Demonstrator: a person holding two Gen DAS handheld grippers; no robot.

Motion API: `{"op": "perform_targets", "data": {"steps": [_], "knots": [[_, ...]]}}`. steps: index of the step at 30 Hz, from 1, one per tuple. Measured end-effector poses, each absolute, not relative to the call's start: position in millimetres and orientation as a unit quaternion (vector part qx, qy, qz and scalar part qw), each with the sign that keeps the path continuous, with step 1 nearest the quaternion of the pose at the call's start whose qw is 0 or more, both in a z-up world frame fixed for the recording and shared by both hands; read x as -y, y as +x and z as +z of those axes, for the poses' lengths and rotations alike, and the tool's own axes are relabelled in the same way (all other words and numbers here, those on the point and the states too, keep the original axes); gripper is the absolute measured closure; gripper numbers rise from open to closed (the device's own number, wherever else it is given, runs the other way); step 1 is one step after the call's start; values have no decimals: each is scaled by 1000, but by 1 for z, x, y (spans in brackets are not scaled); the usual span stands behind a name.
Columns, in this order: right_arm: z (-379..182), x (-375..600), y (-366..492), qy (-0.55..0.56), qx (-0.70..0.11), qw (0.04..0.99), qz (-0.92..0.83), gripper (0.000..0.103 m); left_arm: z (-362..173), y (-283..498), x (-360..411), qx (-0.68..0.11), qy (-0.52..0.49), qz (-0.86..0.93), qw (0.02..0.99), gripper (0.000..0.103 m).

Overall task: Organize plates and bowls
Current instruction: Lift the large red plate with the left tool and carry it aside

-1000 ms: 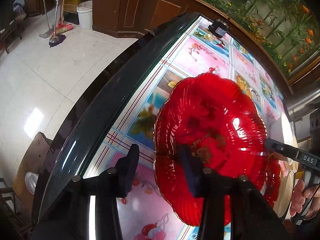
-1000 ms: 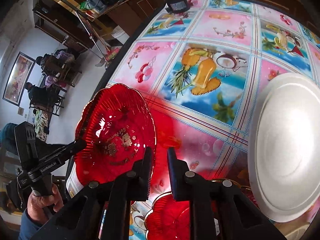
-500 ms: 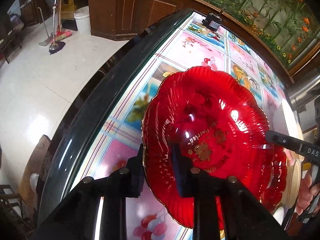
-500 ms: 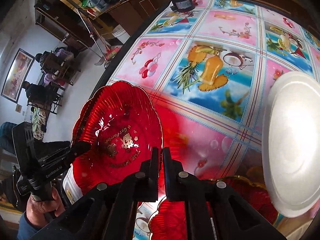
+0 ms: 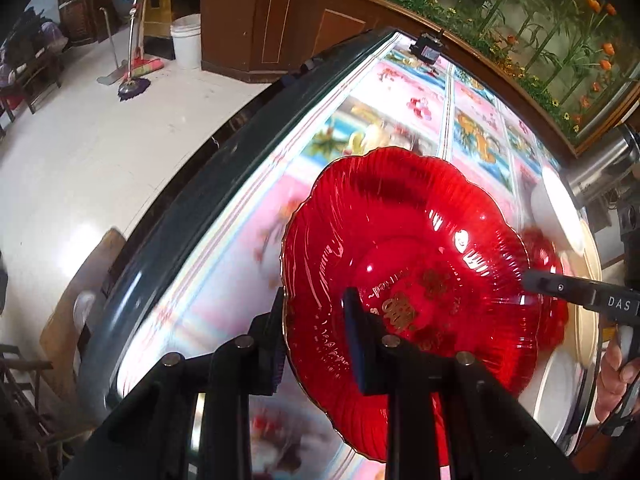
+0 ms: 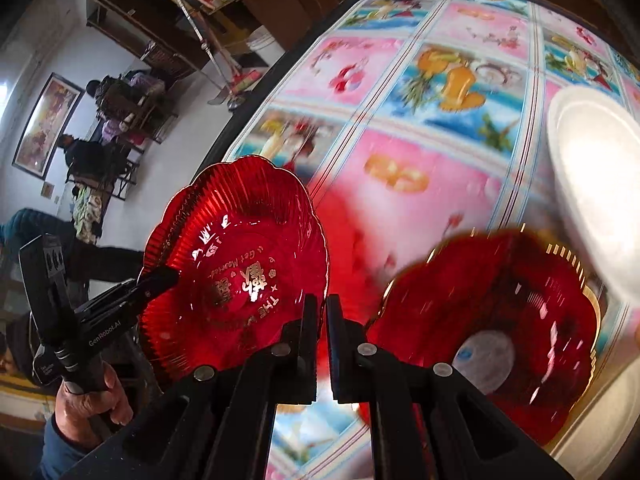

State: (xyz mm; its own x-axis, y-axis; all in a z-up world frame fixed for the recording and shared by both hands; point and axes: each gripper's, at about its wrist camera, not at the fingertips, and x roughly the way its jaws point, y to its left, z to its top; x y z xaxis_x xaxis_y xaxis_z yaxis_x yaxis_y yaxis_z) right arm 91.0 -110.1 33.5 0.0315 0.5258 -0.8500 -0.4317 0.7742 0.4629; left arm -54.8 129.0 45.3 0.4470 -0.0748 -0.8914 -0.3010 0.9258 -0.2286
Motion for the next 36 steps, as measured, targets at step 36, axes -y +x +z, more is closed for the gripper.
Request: {"op": "perform_targets", "data": {"steps": [36], "knots": [[21, 145, 13, 68, -627, 698, 339, 94, 62, -137, -118, -486, -187, 78, 850, 41]]}}
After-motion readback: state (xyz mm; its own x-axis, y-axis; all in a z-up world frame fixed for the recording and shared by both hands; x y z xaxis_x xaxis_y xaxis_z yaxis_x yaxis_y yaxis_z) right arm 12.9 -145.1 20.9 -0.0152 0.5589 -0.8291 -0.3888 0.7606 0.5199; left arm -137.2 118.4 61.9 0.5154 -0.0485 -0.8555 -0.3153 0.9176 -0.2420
